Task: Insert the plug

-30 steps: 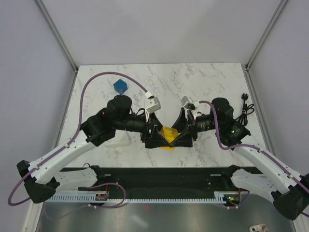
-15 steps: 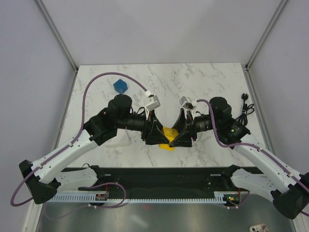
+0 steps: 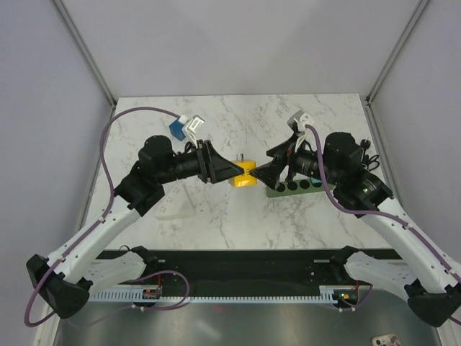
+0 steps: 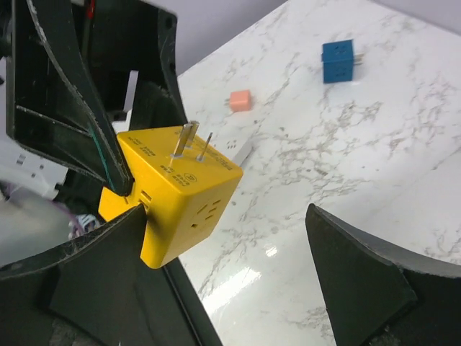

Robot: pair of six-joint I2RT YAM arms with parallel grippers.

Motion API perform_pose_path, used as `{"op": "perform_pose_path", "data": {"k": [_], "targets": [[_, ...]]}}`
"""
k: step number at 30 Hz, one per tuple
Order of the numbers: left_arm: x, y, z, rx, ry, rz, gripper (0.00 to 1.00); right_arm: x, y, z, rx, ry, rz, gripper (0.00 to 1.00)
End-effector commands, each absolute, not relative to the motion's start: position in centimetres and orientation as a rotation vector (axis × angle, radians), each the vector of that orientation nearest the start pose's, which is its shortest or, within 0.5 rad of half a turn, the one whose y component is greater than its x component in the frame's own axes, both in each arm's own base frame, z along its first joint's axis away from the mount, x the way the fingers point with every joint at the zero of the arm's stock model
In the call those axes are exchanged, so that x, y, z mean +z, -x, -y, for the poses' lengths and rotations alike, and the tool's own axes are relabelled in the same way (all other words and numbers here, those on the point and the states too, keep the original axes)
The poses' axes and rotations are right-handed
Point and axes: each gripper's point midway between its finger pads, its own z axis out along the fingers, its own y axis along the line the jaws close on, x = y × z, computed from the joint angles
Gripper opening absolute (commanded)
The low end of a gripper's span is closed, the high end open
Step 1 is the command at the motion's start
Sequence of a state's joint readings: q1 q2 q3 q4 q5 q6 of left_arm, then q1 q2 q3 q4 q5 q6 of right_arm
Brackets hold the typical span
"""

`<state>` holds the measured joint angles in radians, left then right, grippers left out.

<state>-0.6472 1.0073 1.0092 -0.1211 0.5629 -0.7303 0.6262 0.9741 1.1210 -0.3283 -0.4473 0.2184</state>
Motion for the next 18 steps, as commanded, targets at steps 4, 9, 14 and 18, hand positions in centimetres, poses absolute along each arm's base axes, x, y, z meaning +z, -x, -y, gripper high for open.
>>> {"op": "perform_pose_path", "data": {"k": [4, 9, 14, 18], "targets": [[40.0, -21.1, 29.4, -1.703, -0.034, -1.746, 0.02, 39.0, -24.6, -23.8, 0.875, 0.445, -1.517, 0.98], [39.9, -23.7, 29.8, -1.816, 0.194, -1.762, 0.02, 40.4, -24.6, -23.0, 0.858, 0.402, -1.312, 0.98], [39.3, -25.7, 29.6, -1.825, 0.338, -1.754, 0.02, 41.2, -24.2, -23.4, 0.863, 0.42, -1.233, 0.98], [38.3, -27.4, 29.0, -1.795, 0.498, -1.747, 0.02, 41.2, -24.5, -24.0, 0.834, 0.437, -1.22, 0.98]]}}
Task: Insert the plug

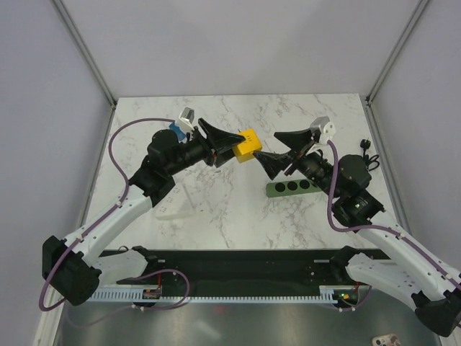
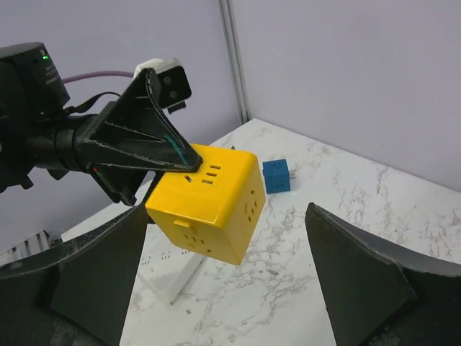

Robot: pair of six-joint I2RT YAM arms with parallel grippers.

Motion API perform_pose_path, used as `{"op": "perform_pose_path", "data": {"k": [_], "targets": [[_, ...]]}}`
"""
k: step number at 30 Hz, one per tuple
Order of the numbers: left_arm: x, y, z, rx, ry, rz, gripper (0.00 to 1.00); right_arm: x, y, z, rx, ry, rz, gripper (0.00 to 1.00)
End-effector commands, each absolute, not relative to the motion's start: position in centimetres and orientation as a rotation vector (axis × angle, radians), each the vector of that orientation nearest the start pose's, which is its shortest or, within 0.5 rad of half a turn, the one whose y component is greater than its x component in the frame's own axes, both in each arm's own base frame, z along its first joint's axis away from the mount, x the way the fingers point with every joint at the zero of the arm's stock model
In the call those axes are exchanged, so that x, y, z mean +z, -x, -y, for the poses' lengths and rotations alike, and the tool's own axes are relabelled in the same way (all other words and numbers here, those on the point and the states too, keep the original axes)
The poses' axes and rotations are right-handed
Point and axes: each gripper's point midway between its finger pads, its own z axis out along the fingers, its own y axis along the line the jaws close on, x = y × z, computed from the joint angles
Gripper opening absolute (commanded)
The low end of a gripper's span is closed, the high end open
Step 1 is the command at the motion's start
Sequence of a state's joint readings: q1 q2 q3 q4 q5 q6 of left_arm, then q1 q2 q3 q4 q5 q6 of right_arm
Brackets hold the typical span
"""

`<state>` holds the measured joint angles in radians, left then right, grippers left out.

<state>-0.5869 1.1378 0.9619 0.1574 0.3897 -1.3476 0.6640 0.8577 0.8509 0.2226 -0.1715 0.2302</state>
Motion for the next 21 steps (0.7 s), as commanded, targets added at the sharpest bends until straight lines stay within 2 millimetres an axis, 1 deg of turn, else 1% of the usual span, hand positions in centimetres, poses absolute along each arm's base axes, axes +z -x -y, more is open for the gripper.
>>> {"op": "perform_pose_path", "data": {"k": [1, 4, 7, 8, 11, 14, 16, 19, 21], "targets": [[38.2, -27.6, 29.0, -1.794, 0.511, -1.746, 0.02, 41.3, -24.6, -24.1, 0.828, 0.435, -1.218, 0.98], [38.2, -27.9, 29.1, -1.805, 0.542, -1.749, 0.02, 40.8, -25.1, -24.9, 0.806, 0.449, -1.233, 0.98], [38.2, -28.1, 29.1, -1.812, 0.564, -1.75, 0.02, 39.8, -26.5, -25.6, 0.758, 0.42, -1.28, 0.95], [38.0, -28.2, 29.1, -1.81, 0.574, -1.754, 0.02, 39.5, -27.1, -25.4, 0.73, 0.395, -1.297, 0.95], [37.8, -28.3, 29.1, -1.812, 0.6, -1.753, 0.02, 38.9, -27.5, -26.4, 0.733, 0.402, -1.292, 0.94], [37.6, -28.3, 29.0, -1.819, 0.62, -1.758, 0.02, 38.8, -27.8, -27.6, 0.743, 0.396, -1.287, 0.92], [37.8, -28.2, 28.9, -1.825, 0.629, -1.752, 0.02, 38.6, -28.3, -28.0, 0.718, 0.36, -1.292, 0.88], [37.4, -28.1, 28.7, -1.827, 0.663, -1.751, 0.02, 38.7, -28.7, -28.2, 0.713, 0.313, -1.265, 0.83], [37.0, -28.2, 28.5, -1.824, 0.692, -1.75, 0.02, 38.9, -28.7, -28.6, 0.722, 0.301, -1.255, 0.81]]}}
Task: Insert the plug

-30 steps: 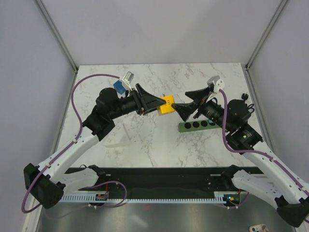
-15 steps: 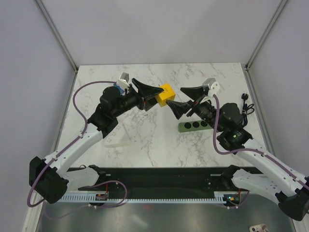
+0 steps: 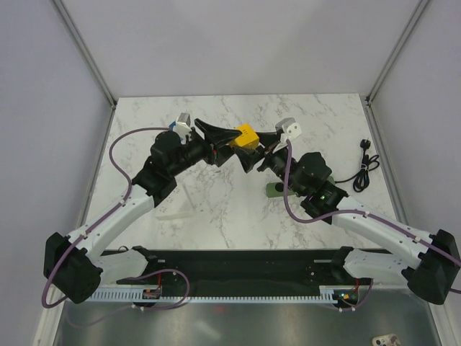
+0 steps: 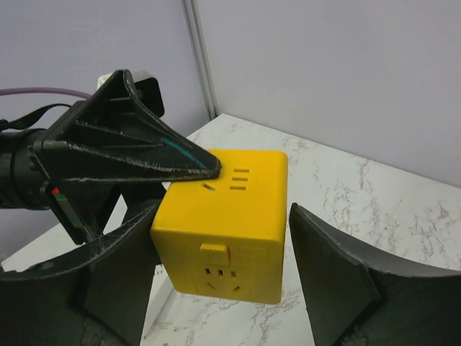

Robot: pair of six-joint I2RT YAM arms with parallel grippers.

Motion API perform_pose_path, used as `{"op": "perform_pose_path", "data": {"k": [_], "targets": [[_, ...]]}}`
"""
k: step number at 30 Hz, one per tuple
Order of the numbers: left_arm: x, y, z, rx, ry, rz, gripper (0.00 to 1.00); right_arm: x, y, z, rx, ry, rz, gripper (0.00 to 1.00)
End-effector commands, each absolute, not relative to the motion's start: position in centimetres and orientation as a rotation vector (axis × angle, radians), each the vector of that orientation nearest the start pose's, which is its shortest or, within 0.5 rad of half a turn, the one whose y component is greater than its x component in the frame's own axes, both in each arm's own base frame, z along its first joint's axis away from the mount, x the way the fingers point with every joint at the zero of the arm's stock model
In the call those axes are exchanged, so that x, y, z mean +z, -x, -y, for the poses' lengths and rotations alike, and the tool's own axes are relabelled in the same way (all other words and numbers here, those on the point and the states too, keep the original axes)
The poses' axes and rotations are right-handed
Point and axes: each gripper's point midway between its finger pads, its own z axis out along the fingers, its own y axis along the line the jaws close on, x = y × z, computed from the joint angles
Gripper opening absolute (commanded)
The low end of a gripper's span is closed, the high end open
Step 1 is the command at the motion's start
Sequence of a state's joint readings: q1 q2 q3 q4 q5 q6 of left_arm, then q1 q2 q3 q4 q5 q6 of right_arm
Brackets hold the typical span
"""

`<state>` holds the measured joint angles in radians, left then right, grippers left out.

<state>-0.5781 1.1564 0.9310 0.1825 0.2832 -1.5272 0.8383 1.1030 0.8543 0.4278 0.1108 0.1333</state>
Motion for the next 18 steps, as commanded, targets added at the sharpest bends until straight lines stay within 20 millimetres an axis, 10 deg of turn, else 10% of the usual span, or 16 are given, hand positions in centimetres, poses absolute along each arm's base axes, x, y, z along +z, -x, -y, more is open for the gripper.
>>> {"op": "perform_pose_path", "data": {"k": [1, 6, 18], "targets": [[37.1, -28.1, 28.3, -1.826, 0.698, -1.744, 0.02, 38.8, -29.2, -28.6, 0.703, 0.277, -1.263, 0.77], [37.0, -28.0, 27.9, -1.828, 0.726, -1.731, 0.02, 38.5, -29.9, -28.9, 0.663, 0.247, -1.266, 0.64], [37.6, -28.2, 26.9, -1.758, 0.728, -1.696, 0.02, 36.1, -30.8, -29.8, 0.629, 0.184, -1.364, 0.74]]}}
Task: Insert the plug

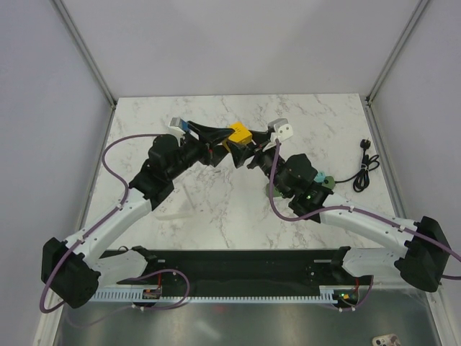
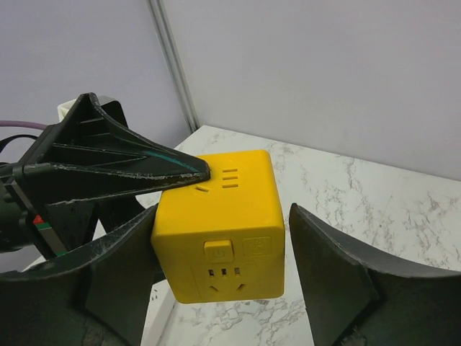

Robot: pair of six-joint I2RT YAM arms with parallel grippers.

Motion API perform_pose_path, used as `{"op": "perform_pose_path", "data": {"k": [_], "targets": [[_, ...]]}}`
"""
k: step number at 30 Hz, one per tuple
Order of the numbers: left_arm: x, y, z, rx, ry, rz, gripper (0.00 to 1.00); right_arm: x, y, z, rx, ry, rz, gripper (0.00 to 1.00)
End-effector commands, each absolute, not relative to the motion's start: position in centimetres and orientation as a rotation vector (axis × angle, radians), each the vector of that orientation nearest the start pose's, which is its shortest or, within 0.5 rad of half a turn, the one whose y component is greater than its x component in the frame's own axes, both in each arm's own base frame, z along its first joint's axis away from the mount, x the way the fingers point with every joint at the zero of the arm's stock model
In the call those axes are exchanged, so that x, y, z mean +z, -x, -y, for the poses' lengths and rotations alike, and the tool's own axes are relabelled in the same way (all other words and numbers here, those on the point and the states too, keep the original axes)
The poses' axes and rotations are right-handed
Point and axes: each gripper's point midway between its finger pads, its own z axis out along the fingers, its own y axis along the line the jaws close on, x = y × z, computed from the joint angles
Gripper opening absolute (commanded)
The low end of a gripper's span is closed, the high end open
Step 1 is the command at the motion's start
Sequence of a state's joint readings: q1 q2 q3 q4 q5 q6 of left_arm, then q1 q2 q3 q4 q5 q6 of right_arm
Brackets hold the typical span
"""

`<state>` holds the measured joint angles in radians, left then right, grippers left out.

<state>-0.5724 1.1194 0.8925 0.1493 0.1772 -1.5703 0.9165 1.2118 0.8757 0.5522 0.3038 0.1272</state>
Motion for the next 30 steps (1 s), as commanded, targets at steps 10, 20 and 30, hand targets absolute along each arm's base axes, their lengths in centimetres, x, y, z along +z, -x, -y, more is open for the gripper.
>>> {"op": "perform_pose_path", "data": {"k": [10, 20, 30], "targets": [[37.9, -28.2, 26.4, -1.727, 0.721, -1.677, 0.02, 35.5, -31.4, -30.6, 0.637, 0.176, -1.404, 0.86], [37.6, -28.2, 26.2, -1.703, 0.711, -1.684, 0.02, 34.9, -31.2, -31.3, 0.642, 0.214, -1.416, 0.63], [37.1, -27.3, 26.4, -1.643, 0.587, -1.731, 0.8, 35.1, -31.0, -29.5, 0.569, 0.222, -1.451, 0.0]]}}
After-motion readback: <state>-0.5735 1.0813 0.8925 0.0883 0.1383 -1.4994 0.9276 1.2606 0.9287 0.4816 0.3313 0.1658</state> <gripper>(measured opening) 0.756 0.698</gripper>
